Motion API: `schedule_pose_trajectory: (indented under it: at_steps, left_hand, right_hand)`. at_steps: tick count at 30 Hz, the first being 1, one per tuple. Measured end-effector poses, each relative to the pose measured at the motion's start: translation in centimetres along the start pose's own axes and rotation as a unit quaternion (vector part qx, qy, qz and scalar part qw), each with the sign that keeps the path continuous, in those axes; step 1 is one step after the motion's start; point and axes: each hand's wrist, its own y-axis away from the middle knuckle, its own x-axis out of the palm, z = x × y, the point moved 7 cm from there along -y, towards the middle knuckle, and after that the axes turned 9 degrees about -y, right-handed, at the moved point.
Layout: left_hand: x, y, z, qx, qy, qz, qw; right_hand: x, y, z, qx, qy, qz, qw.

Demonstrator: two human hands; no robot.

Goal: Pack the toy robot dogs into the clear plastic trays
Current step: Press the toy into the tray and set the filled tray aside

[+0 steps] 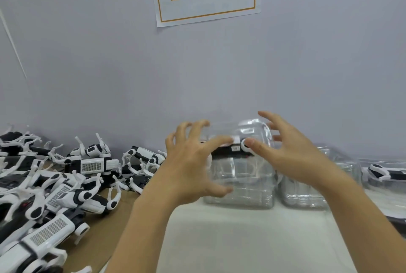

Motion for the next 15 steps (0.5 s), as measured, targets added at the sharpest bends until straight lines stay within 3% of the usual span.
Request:
schedule_pose_trajectory:
  at_steps: [5,11,15]
  left_hand:
    - [-2.0,0.2,-1.0,0.014,-0.054,-0.134,0.989]
    - [-2.9,0.4,-1.5,0.018,-0.076,-0.215,0.974]
    - [-2.9,0.4,-1.3,0.015,-0.054,-0.228,0.972]
  right_hand:
    - [0.2,0.1,0.7,-0.01,-0.065,-0.033,0.997]
    - [-0.6,0.4,2.2,-0.07,-0.104,-0.068,0.99]
    - [-0.8,0.5,2.4,-0.091,-0.126,-0.084,0.984]
